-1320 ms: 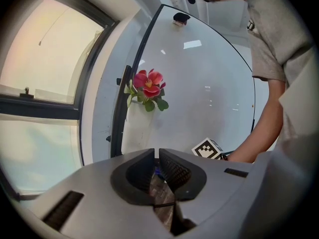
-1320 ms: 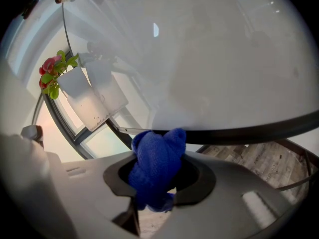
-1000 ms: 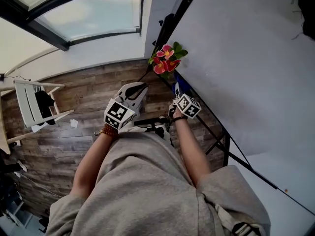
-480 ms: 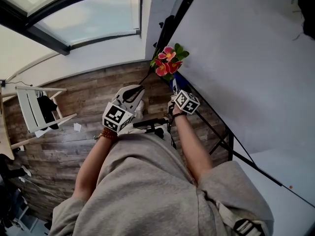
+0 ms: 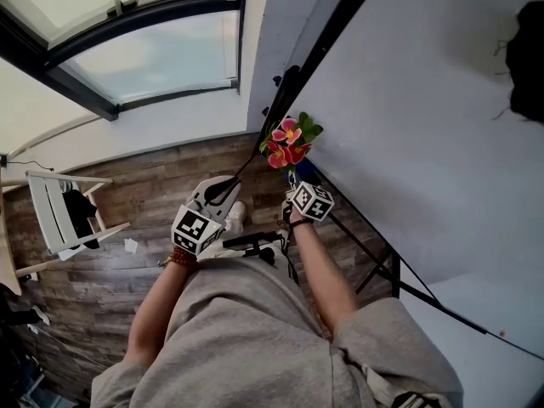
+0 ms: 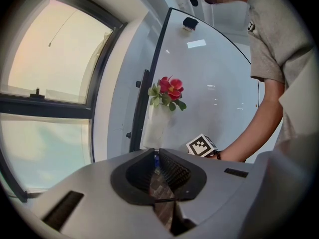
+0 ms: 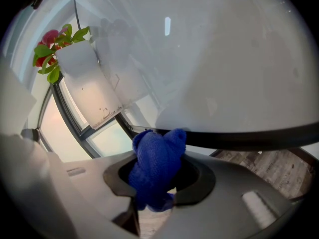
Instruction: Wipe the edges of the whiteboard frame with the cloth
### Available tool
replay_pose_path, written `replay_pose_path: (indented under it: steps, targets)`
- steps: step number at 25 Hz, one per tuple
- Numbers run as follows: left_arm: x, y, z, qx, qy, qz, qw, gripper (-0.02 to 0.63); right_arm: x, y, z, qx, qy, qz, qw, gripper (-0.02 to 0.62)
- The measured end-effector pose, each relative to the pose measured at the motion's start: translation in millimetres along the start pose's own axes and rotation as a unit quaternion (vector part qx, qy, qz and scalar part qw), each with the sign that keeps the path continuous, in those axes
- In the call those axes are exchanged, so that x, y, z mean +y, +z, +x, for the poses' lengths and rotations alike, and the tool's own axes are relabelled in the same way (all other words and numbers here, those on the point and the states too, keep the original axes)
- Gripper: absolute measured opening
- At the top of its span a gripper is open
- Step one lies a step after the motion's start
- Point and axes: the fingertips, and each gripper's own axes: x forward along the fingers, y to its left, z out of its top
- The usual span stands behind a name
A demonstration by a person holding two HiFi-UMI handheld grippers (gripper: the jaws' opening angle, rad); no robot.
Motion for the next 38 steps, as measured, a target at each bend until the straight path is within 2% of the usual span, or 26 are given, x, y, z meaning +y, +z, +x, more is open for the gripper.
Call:
replay_pose_path:
  steps: [9, 14, 18, 23, 34, 38]
  targets:
    - [8.7, -0.5, 3.4, 0.0, -0.004, 0.009, 0.9999, 0.034, 12.6, 4.8, 20.8, 0.004, 0.017, -0.022, 1.0, 0.147]
    - [11.5, 1.6, -3.4, -0.016, 0.004, -0.004, 0.9998, 0.034, 15.7, 4.6, 21.5, -0.001, 0.02, -0.008, 1.0, 0.147]
    - [22.9, -5.8, -12.4, -0.003, 0.017, -0.007, 0.9998, 0.034, 27.5, 6.8, 34.7, -0.005, 0.03, -0.004, 1.0, 0.147]
    - [33.9, -5.2, -14.0, -0.008, 0.025, -0.014, 0.9996, 0.034, 40.6, 12.5, 44.7, -0.011, 0.036, 0.003, 0.999, 0.147]
    - [31.6, -7.3, -9.6, 0.009, 0.005, -0.004, 0.9999, 0.034, 32.7, 2.4, 47.4, 0.0, 0.035, -0.006, 0.999, 0.147]
    - [27.5, -9.1, -9.2, 0.01, -0.002, -0.008, 0.9999, 0.034, 38.1, 0.9, 46.7, 0.004, 0.052, -0.018, 0.998, 0.147]
